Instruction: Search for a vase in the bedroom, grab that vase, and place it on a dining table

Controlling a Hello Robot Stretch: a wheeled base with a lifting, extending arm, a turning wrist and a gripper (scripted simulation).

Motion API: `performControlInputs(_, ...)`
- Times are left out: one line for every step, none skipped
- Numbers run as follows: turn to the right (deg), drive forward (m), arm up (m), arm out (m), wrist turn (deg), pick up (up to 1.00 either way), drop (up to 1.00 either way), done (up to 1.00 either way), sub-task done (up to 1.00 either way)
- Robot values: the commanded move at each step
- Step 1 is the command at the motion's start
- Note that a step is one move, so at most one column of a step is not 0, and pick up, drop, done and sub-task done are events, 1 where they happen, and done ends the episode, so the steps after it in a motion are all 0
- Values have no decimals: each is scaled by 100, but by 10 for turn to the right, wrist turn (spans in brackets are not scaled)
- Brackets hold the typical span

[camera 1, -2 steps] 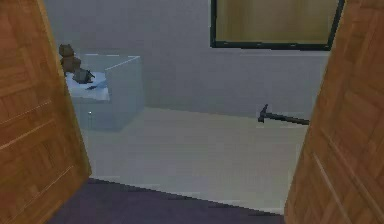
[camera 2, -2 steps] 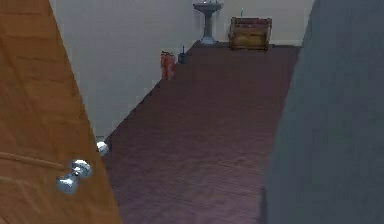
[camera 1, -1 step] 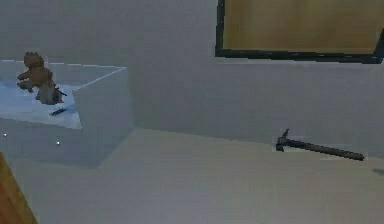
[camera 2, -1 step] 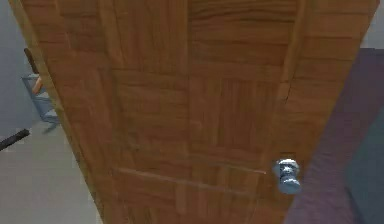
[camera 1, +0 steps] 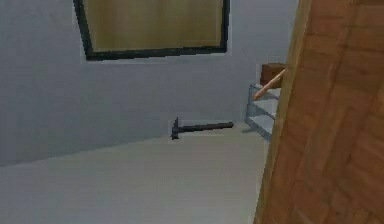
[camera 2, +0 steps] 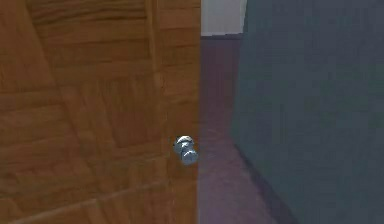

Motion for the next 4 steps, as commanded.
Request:
performControlInputs(0,100,0,0,0,0,0,0,0)
performControlInputs(30,0,0,0,0,0,0,0,0)
performControlInputs(0,15,0,0,0,0,0,0,0)
performControlInputs(450,0,0,0,0,0,0,0,0)
